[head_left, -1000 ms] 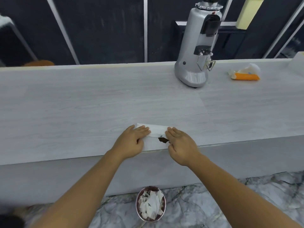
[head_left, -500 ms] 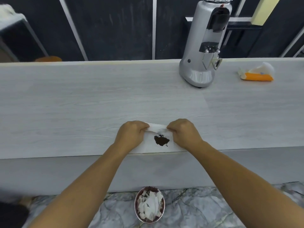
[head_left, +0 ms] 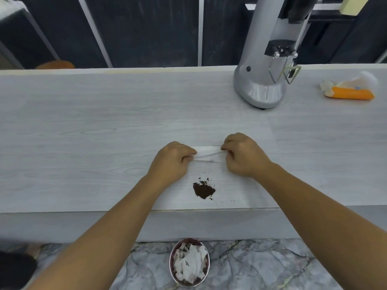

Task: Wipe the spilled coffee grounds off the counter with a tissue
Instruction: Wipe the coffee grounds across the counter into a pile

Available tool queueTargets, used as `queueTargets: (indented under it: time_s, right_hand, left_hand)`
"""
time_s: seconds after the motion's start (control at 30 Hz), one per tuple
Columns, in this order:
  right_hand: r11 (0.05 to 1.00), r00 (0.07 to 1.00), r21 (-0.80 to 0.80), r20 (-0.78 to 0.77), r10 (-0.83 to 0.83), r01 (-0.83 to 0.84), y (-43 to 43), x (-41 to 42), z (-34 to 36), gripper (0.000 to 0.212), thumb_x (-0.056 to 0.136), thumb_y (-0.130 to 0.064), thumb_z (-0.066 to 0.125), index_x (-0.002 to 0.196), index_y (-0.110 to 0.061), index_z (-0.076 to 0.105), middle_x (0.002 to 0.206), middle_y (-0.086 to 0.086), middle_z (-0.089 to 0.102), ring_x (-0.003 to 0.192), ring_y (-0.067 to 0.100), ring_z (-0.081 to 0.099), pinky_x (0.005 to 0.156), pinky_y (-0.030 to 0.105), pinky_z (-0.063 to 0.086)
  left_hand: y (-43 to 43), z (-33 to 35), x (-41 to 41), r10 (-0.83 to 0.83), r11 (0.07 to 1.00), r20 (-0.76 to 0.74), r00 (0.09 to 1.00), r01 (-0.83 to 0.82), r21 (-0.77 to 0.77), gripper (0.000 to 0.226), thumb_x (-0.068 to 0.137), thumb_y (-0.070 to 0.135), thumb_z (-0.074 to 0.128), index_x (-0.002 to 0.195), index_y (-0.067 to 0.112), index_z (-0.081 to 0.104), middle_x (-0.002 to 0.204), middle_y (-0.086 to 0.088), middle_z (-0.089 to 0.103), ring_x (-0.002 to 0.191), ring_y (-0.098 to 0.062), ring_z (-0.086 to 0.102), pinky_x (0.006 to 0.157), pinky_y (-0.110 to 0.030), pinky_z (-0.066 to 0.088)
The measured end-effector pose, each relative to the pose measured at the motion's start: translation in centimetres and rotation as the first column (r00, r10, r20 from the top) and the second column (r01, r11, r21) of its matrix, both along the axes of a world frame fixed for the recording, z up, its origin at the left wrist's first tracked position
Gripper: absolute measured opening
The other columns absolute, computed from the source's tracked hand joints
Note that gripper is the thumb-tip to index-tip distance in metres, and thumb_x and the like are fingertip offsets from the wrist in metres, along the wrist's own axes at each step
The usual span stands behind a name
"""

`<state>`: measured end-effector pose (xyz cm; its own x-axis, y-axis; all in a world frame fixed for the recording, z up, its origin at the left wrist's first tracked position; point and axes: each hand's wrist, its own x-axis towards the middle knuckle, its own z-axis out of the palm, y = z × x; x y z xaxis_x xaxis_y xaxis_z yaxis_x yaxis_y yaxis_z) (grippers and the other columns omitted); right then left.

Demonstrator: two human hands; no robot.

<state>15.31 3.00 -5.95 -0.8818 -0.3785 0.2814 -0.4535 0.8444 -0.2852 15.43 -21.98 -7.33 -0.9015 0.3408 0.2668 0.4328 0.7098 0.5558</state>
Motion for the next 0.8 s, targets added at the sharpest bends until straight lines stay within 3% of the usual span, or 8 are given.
queueTargets:
  time_s: [0.13,0.3,0.43,0.57,0.7,0.8]
  right_hand:
    - [0.997,0.999,-0.079,-0.034,0.001,-0.003,-0.6,0.5,0.1,0.030,0.079,-0.017,0.062,0.103,-0.005,0.074,0.097,0.008,0.068,0.089,0.026,0.060,0.076,0.036,0.053]
    - [0.997,0.999,-0.064,-0.035,0.035,-0.037,-0.9,0.0,-1.3,0.017,0.084,-0.008,0.069,0.099,-0.007,0.077,0.095,0.007,0.070,0.088,0.028,0.064,0.071,0.041,0.057]
    - [0.994,0.998,-0.100,-0.054,0.029,-0.034,-0.6,-0.3,-1.5,0.019,0.085,-0.002,0.070,0.100,-0.009,0.078,0.092,0.007,0.072,0.083,0.028,0.066,0.069,0.036,0.056]
    - [0.999,0.999,-0.051,-0.043,0.016,-0.018,-0.8,0.1,-1.7,0.017,0.087,-0.003,0.067,0.100,-0.007,0.077,0.095,0.006,0.070,0.086,0.029,0.064,0.069,0.040,0.056]
    - [1.000,1.000,-0.019,-0.006,0.013,-0.013,-1.1,2.1,-1.2,0.029,0.091,-0.015,0.054,0.110,-0.003,0.073,0.103,0.008,0.066,0.093,0.029,0.059,0.078,0.035,0.052]
    - [0.997,0.998,0.072,0.053,-0.014,0.011,-1.5,4.4,-1.5,0.049,0.094,-0.028,0.039,0.128,-0.001,0.060,0.124,0.010,0.061,0.112,0.030,0.054,0.096,0.041,0.048]
  left_hand:
    - [-0.3,-0.2,-0.2,-0.007,1.000,-0.040,0.999,0.008,0.025,0.021,0.089,0.006,0.069,0.106,0.016,0.078,0.110,0.004,0.073,0.107,-0.016,0.061,0.097,-0.028,0.045]
    - [-0.9,-0.8,-0.8,0.004,1.000,-0.022,1.000,-0.003,0.029,0.025,0.090,0.009,0.069,0.114,0.015,0.075,0.111,0.004,0.071,0.105,-0.013,0.061,0.096,-0.027,0.047]
    - [-1.1,-1.0,-1.1,0.017,1.000,-0.053,0.998,-0.016,0.015,0.019,0.090,0.009,0.070,0.107,0.013,0.078,0.104,0.000,0.075,0.102,-0.017,0.064,0.095,-0.029,0.048]
    - [-1.1,-0.7,-1.2,-0.002,1.000,-0.050,0.999,0.003,0.031,0.016,0.089,0.008,0.071,0.102,0.012,0.079,0.101,-0.001,0.075,0.099,-0.017,0.066,0.093,-0.032,0.051]
    - [-1.8,-0.9,-0.6,-0.024,0.999,-0.043,0.999,0.025,0.021,0.017,0.090,0.013,0.071,0.105,0.012,0.078,0.104,-0.001,0.075,0.101,-0.018,0.065,0.094,-0.038,0.053]
    - [-2.6,-1.6,1.2,-0.065,0.996,-0.072,0.995,0.061,-0.061,0.028,0.097,0.025,0.060,0.121,0.015,0.072,0.125,-0.001,0.070,0.120,-0.019,0.061,0.104,-0.040,0.048]
